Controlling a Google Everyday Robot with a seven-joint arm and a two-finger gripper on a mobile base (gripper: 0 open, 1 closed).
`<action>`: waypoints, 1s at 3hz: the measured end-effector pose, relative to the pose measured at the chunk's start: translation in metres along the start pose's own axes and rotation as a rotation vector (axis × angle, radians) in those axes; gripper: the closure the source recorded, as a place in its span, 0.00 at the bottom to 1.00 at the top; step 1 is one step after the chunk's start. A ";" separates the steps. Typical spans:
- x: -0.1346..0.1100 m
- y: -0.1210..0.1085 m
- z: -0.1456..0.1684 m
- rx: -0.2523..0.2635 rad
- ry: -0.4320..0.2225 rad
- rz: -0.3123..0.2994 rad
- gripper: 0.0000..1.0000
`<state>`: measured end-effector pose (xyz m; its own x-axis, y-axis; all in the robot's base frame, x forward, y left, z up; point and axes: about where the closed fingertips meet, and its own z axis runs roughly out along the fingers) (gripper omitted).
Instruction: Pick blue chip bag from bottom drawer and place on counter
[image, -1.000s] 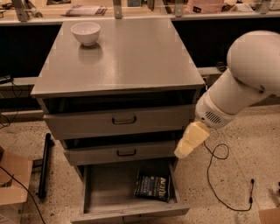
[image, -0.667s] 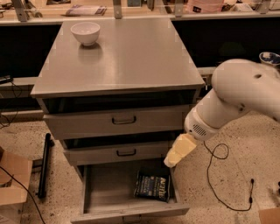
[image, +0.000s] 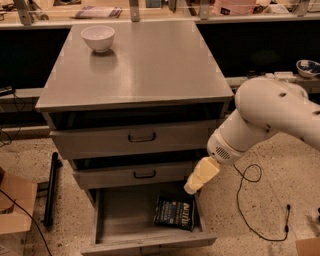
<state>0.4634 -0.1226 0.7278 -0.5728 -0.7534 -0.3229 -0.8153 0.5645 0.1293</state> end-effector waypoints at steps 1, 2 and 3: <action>-0.010 0.003 0.047 -0.089 -0.054 0.046 0.00; -0.017 0.003 0.125 -0.184 -0.116 0.116 0.00; -0.013 0.001 0.174 -0.241 -0.136 0.172 0.00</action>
Offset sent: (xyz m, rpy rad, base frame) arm 0.0322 0.0803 -0.1573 0.3000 0.1330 -0.0936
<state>0.4854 -0.0535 0.5692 -0.7009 -0.5926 -0.3969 -0.7131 0.5715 0.4060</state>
